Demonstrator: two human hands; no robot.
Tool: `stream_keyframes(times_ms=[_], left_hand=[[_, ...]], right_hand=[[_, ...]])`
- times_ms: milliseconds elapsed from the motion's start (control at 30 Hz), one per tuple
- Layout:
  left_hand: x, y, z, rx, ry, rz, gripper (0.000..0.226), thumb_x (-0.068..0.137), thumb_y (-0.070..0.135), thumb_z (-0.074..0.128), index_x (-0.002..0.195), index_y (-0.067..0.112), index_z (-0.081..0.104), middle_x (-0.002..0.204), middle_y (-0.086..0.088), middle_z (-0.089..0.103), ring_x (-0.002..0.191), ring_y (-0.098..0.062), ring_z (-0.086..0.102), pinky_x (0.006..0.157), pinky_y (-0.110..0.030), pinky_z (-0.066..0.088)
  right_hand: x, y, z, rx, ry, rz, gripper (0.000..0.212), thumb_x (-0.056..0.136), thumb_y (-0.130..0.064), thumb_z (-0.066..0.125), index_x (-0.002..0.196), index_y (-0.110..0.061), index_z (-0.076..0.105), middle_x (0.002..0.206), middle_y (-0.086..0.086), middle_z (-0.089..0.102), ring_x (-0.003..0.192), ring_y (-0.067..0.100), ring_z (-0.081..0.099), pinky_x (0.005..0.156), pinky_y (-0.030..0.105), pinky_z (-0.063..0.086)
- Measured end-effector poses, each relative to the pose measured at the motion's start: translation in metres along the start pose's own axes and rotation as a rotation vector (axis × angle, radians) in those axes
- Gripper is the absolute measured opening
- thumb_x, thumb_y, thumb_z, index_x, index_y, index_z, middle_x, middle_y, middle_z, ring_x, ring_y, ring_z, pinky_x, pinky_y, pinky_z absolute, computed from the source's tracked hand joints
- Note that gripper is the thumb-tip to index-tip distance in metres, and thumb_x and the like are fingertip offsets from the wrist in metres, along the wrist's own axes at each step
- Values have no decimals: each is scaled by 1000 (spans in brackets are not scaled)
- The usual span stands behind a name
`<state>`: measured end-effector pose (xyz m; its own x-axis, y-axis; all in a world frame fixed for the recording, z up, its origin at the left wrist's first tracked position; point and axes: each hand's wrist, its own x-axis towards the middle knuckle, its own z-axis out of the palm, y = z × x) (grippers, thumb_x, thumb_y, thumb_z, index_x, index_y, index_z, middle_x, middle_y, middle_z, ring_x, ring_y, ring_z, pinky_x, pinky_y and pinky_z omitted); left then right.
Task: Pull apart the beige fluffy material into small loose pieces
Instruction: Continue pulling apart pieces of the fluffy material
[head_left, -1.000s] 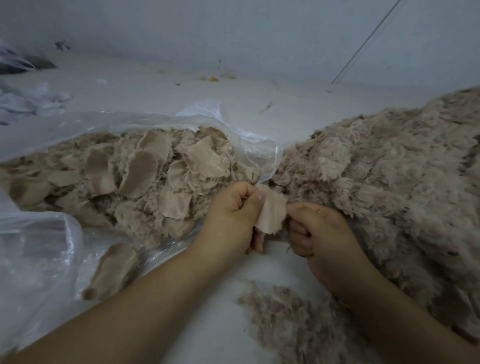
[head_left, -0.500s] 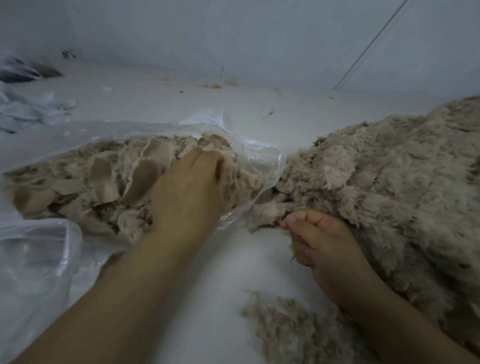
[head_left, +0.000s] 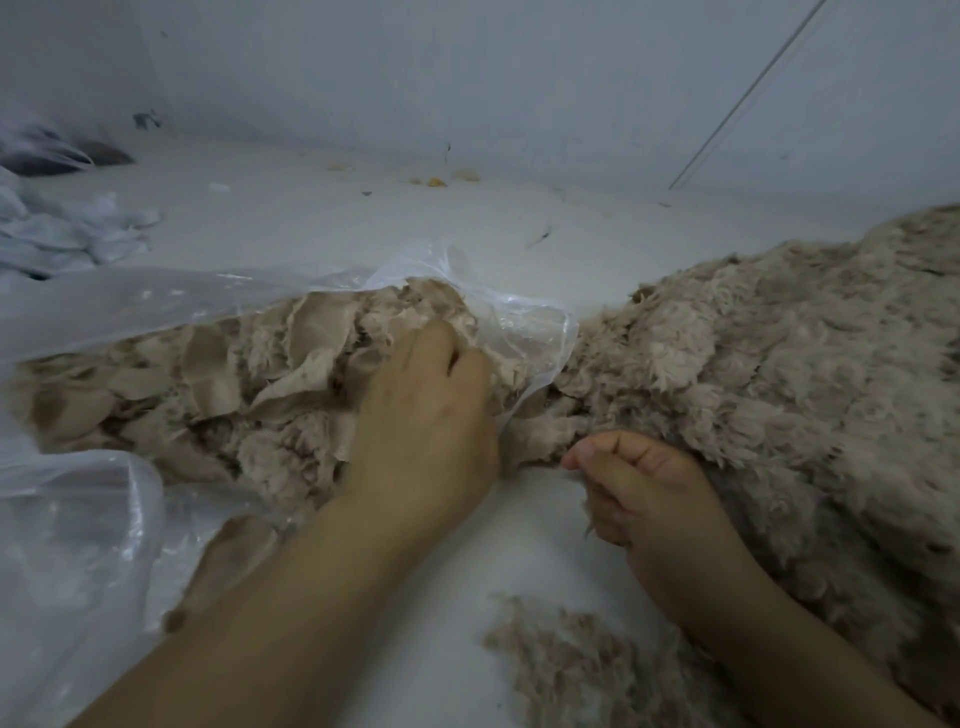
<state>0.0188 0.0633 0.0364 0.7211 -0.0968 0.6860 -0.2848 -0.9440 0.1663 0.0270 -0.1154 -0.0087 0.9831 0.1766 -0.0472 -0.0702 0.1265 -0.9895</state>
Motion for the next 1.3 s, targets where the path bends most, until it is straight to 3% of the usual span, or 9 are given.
stream_keyframes(times_ms=[133, 267, 433, 533, 733, 900, 1067, 1167, 1300], left_hand=[[-13, 12, 5, -298, -328, 108, 23, 84, 22, 50, 90, 15, 70, 107, -3, 54, 79, -25, 58, 58, -37, 50], [-18, 15, 16, -88, -528, 127, 33, 89, 38, 42, 110, 29, 66, 134, 5, 45, 95, -20, 61, 66, -28, 48], [-16, 13, 23, -320, -447, 112, 19, 95, 13, 52, 103, 9, 68, 100, -6, 62, 90, -22, 58, 78, -40, 48], [-15, 17, 18, -428, -316, 94, 6, 83, 9, 70, 79, 9, 75, 75, -1, 64, 72, -9, 53, 66, -21, 43], [-18, 24, 14, -696, -125, -230, 26, 78, 24, 76, 57, 15, 63, 52, 11, 53, 51, -1, 48, 50, -10, 35], [-19, 21, 16, -655, -175, -351, 41, 73, 14, 82, 53, 20, 47, 50, 13, 50, 45, -2, 43, 45, -14, 33], [-17, 18, 16, -750, -373, -362, 30, 77, 16, 81, 96, 29, 61, 49, 11, 41, 46, -1, 40, 47, -10, 32], [-15, 18, 18, -794, -387, -392, 13, 83, 16, 76, 74, 18, 67, 48, 3, 52, 41, 0, 42, 44, -17, 36], [-15, 18, 20, -908, -303, -491, 30, 91, 15, 67, 61, 13, 60, 42, 5, 52, 34, -1, 43, 38, -16, 34]], right_hand=[[-1, 1, -1, 14, -18, -21, 30, 95, -13, 55, 70, -15, 69, 44, -3, 36, 37, 5, 28, 37, 17, 28], [1, 4, -4, 14, -13, -27, 26, 94, -16, 58, 72, -18, 72, 46, -4, 37, 38, 5, 28, 37, 17, 28], [6, 8, -7, 53, -31, -13, 24, 97, -12, 54, 110, -22, 72, 52, -4, 35, 40, 5, 28, 37, 18, 28], [9, 5, -8, 69, -56, 62, 31, 100, -13, 49, 127, -23, 60, 49, -7, 31, 38, 3, 27, 36, 17, 27], [4, -4, -1, 51, -97, 35, 49, 101, -13, 45, 61, -24, 70, 44, -9, 34, 36, 3, 23, 34, 15, 23], [5, -2, 0, 4, -59, 43, 48, 99, -12, 48, 56, -24, 66, 44, -8, 30, 36, 4, 22, 34, 15, 23], [5, 0, -2, -23, -74, 30, 45, 99, -15, 50, 60, -25, 68, 44, -9, 32, 37, 3, 23, 35, 16, 24], [5, 2, -3, -48, -67, 4, 40, 99, -16, 50, 65, -24, 70, 44, -9, 34, 36, 2, 26, 35, 15, 26], [2, 0, 1, -109, -72, -26, 38, 101, -22, 50, 71, -24, 74, 44, -11, 37, 37, 2, 30, 35, 14, 27]])
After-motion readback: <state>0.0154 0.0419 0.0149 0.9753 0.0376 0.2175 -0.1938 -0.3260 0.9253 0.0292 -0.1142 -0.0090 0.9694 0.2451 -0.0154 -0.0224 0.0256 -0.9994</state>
